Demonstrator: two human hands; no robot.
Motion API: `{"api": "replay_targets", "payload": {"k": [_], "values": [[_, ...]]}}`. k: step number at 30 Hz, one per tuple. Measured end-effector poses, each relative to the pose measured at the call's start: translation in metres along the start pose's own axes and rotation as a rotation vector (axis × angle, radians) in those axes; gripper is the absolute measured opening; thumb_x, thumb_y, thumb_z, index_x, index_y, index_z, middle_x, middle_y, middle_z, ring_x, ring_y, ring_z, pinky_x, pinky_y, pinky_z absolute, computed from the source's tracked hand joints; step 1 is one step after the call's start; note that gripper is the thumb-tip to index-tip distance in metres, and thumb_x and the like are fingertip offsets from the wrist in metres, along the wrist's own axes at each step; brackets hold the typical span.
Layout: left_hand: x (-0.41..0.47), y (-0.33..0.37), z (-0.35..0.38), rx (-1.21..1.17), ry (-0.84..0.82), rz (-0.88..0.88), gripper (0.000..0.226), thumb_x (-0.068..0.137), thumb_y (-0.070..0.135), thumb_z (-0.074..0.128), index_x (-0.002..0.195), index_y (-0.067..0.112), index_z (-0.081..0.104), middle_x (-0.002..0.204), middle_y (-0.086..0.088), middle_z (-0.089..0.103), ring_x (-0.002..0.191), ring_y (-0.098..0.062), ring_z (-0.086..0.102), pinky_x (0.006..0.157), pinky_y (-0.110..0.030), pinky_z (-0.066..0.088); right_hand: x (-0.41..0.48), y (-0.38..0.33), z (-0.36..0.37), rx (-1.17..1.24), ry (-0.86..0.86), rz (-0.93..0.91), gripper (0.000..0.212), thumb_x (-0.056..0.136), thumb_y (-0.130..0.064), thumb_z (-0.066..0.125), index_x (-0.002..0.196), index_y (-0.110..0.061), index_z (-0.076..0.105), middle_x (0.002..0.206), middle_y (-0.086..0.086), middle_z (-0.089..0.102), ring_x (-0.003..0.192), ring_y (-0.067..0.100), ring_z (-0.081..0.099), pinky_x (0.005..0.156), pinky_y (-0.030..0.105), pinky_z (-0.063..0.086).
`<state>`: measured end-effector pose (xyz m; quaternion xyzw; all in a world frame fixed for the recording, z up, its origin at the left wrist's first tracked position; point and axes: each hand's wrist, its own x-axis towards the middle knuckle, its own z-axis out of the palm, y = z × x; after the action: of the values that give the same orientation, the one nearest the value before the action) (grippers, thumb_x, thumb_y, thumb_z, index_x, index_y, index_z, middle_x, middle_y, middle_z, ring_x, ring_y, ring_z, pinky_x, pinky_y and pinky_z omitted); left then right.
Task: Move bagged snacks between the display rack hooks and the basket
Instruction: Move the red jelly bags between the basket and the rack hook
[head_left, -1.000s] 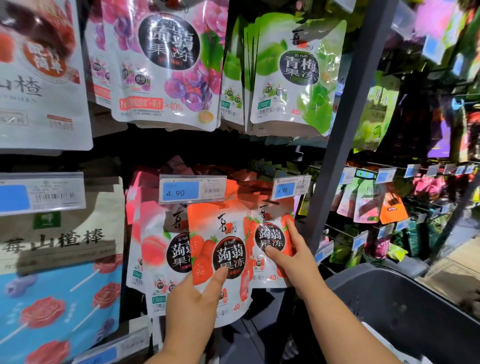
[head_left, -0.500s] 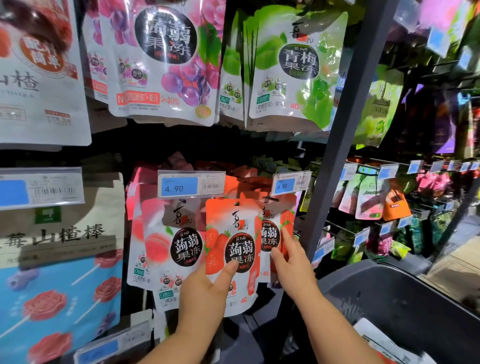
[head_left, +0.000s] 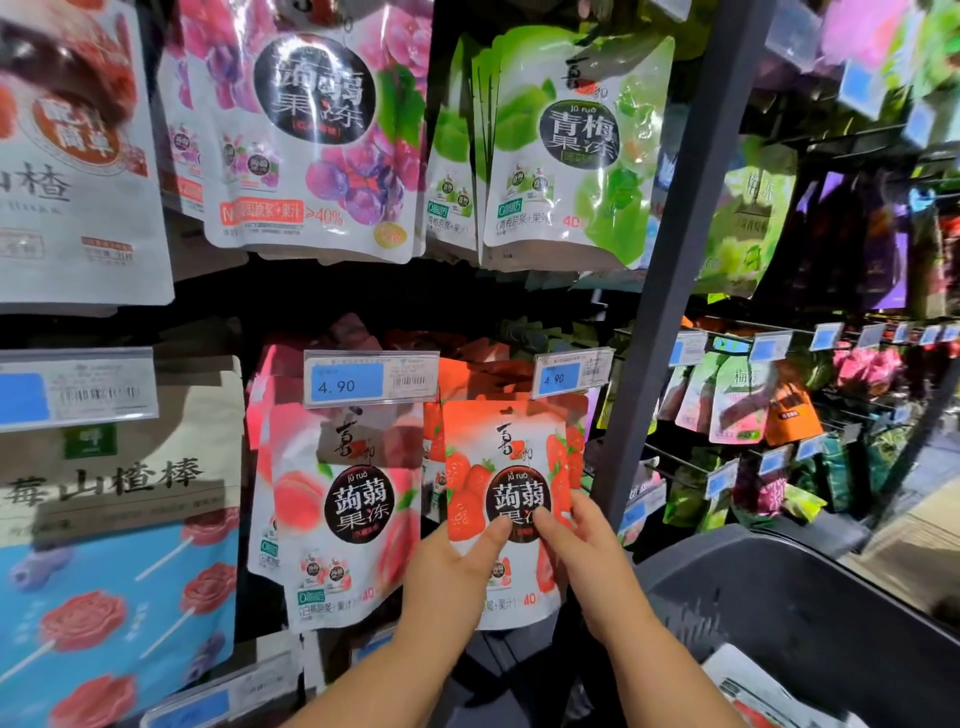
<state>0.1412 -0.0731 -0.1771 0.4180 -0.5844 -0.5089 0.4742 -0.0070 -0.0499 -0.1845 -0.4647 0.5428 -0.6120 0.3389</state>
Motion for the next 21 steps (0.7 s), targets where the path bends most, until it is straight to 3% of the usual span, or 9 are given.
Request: {"api": "replay_targets", "payload": {"k": [1,4,10,13,17,21], "values": [[0.002,-0.001,0.004,-0.004,-0.011,-0.017,0.010,0.089,0.033,0.067,0.096,0.027,0.072,0.086,0.012,0.076,0.084,-0.003,0.070,0.073,-0.020,0.052,0.001,0.002,-0.003,0.023,0.019,0.004,0.030,0.074,-0.043,0.074,0.101,-0.029,0.067,0.095,0.022,0.071,0.088,0.033,0.069,0.082,0.045,0.054],[0.008,-0.002,0.014,0.035,-0.025,-0.025,0.015,0.089,0.040,0.065,0.097,0.028,0.071,0.089,0.010,0.075,0.084,-0.005,0.070,0.080,-0.028,0.054,0.006,0.008,-0.010,0.044,0.122,0.018,0.026,0.081,-0.035,0.075,0.104,-0.027,0.065,0.098,0.015,0.074,0.093,0.035,0.071,0.090,0.058,0.053],[0.021,0.005,0.024,0.109,0.003,0.003,0.006,0.091,0.040,0.064,0.091,0.036,0.060,0.089,0.015,0.068,0.089,-0.004,0.064,0.068,-0.011,0.044,0.013,0.013,-0.012,0.041,0.249,0.042,0.033,0.066,-0.050,0.075,0.095,-0.037,0.065,0.095,0.010,0.075,0.090,0.033,0.072,0.088,0.059,0.054],[0.026,0.008,0.026,0.176,-0.002,0.031,0.015,0.092,0.039,0.062,0.104,0.033,0.056,0.093,0.021,0.059,0.088,-0.001,0.056,0.064,-0.003,0.037,0.015,0.013,-0.015,0.009,0.276,0.027,0.026,0.077,-0.040,0.076,0.099,-0.033,0.065,0.094,0.005,0.075,0.090,0.029,0.073,0.088,0.057,0.055],[0.033,0.005,0.030,0.195,-0.010,0.045,0.042,0.091,0.043,0.062,0.128,0.022,0.058,0.117,0.007,0.064,0.112,-0.014,0.058,0.088,-0.023,0.042,0.018,0.015,-0.018,0.002,0.304,0.020,0.017,0.088,-0.025,0.072,0.103,-0.026,0.064,0.093,0.001,0.076,0.090,0.025,0.073,0.087,0.054,0.056],[0.035,0.003,0.033,0.189,0.003,0.044,0.048,0.091,0.044,0.061,0.133,0.021,0.054,0.124,0.005,0.062,0.117,-0.016,0.056,0.092,-0.026,0.042,0.020,0.014,-0.016,-0.024,0.316,0.024,0.027,0.077,-0.043,0.073,0.101,-0.033,0.065,0.093,0.000,0.076,0.090,0.024,0.073,0.087,0.054,0.056]]}}
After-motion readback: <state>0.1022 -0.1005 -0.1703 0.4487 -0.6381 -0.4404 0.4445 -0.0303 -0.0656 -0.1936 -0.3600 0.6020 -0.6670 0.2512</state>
